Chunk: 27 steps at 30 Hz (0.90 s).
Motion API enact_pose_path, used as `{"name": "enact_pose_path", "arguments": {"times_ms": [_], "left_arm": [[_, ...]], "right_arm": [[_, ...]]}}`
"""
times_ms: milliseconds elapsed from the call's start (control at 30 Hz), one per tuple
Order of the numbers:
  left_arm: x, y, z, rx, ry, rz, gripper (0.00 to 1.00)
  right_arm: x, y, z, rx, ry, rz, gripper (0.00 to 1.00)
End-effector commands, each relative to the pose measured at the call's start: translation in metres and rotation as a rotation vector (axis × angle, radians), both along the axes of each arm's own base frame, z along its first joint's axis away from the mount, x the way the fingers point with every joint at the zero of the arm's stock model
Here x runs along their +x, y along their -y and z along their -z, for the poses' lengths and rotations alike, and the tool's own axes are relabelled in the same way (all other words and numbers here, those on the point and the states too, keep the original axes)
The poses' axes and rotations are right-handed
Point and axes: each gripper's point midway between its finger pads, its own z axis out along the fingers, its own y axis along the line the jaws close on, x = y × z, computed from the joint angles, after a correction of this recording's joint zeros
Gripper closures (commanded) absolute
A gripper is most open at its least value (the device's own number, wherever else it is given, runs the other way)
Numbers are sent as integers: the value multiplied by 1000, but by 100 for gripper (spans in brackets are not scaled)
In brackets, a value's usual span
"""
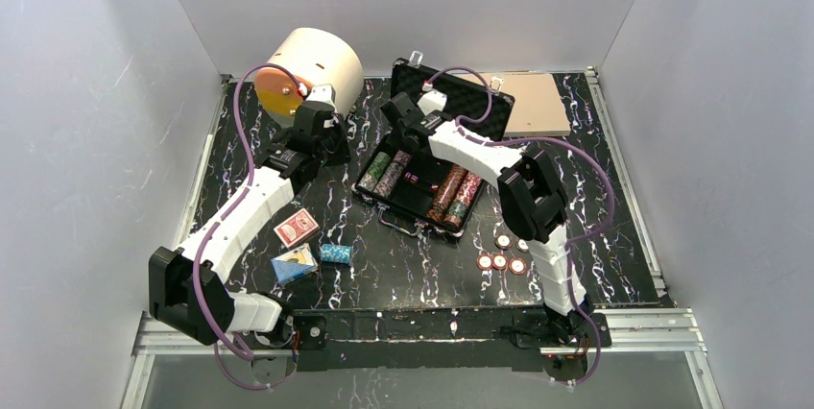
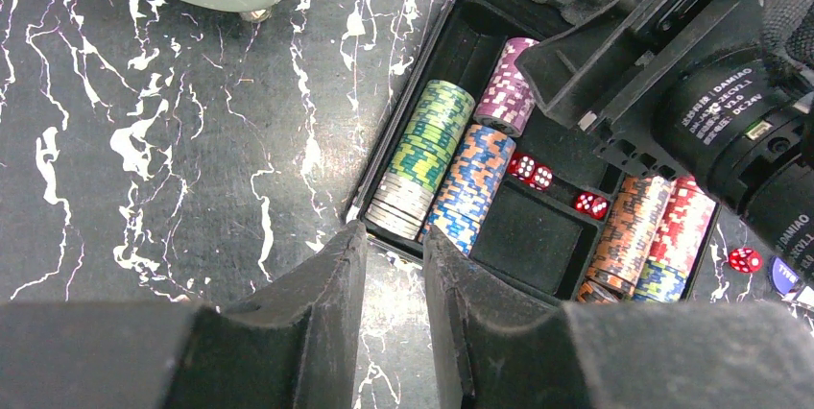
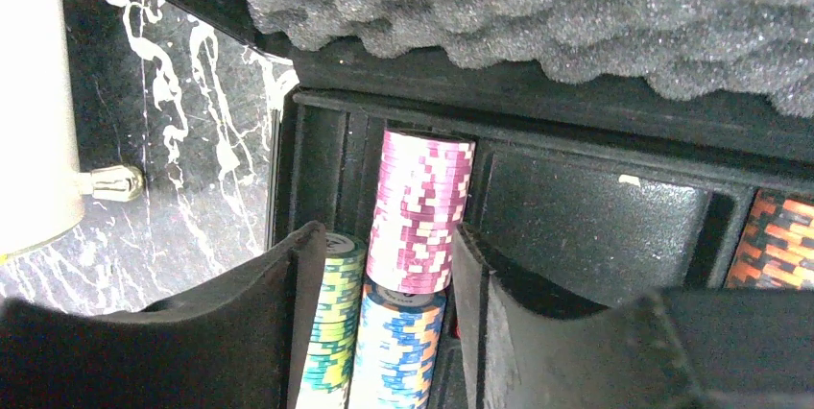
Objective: Pack up texas hold em set
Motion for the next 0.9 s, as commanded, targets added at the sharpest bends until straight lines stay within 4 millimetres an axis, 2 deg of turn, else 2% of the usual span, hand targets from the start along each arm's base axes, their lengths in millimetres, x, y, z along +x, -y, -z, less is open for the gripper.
{"name": "enact_pose_path", "arguments": {"times_ms": [0,167,367,567,667,867], "left_arm": [[-5,-6,-3,4,8,-16,72],[-6,-7,-2,4,8,-14,72],[-8,-7,0,5,3,-13,72],[-7,-6,2,3,-1,-7,72],[-7,-5,3,3,-3,-5,72],[-7,-6,6,10,-8,-8,72]], "right_arm": [[13,1,-32,-17,88,-27,46],[19,-2,-19,-83,65,-63,49],[15,1,6,-142,26,-99,52],[1,4,34,-170,-29,-121,54],[-8,-2,45,-147,-75,-148,63],[-32,-9,56,-120,-146,-154,72]]}}
